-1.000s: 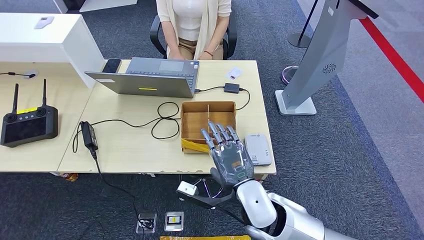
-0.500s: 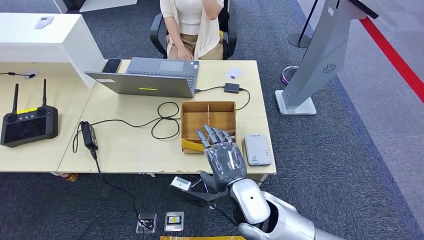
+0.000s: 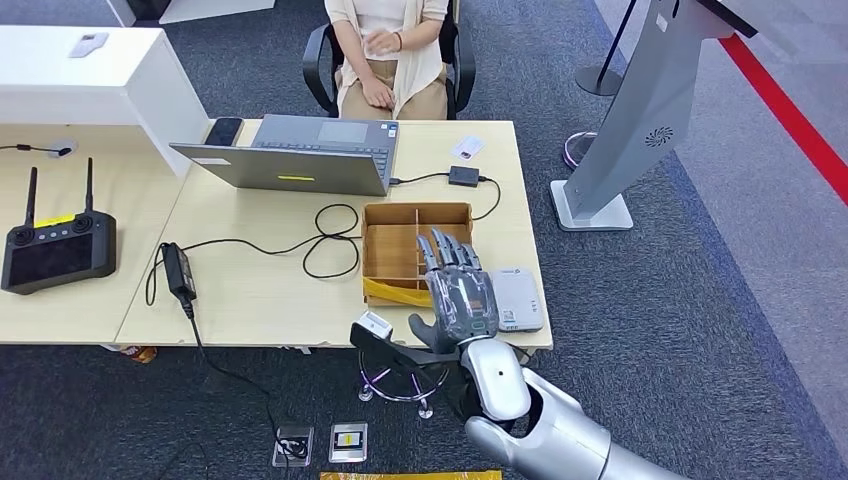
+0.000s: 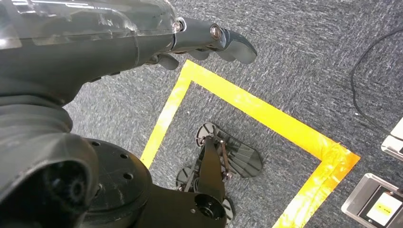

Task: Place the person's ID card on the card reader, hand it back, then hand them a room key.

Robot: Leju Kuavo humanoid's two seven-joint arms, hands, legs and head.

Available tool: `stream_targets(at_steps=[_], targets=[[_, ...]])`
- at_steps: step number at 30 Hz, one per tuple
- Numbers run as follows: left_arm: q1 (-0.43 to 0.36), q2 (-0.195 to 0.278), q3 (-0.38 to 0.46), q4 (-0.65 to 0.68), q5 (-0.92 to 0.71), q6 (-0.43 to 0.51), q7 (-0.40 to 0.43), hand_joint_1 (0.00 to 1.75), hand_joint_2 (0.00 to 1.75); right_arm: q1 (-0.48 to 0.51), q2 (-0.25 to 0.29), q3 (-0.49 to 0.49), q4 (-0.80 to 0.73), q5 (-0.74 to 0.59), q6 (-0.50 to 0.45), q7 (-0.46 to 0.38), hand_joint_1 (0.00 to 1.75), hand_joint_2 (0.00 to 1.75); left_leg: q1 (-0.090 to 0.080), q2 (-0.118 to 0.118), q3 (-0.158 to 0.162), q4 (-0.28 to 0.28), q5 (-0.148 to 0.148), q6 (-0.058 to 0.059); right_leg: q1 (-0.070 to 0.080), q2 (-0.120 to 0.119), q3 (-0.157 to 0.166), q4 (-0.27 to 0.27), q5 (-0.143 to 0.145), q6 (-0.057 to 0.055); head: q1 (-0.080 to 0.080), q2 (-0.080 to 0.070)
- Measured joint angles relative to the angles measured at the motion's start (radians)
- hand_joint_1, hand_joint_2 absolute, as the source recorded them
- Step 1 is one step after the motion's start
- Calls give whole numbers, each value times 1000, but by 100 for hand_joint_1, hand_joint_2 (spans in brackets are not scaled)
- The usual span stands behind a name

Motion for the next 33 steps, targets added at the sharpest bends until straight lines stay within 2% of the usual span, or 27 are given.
stream_targets(at_steps=[13, 20, 33], targets=[[-18, -4, -3, 0, -29, 1, 21, 0, 0, 7, 33, -56, 116, 2, -74, -13, 0, 175, 0, 0, 0, 0, 0, 0, 0, 0, 0, 0, 0, 0, 0, 0], [-26, -10, -3, 0, -24, 1, 29, 0, 0, -1, 60, -88, 189, -48, -119, -70, 0, 175, 0, 0, 0, 0, 0, 0, 0, 0, 0, 0, 0, 0, 0, 0], [-34, -19, -3, 0, -54, 1, 49, 0, 0, -14, 86, -105, 257, -49, -122, -75, 0, 175, 0, 0, 0, 0, 0, 0, 0, 0, 0, 0, 0, 0, 0, 0]])
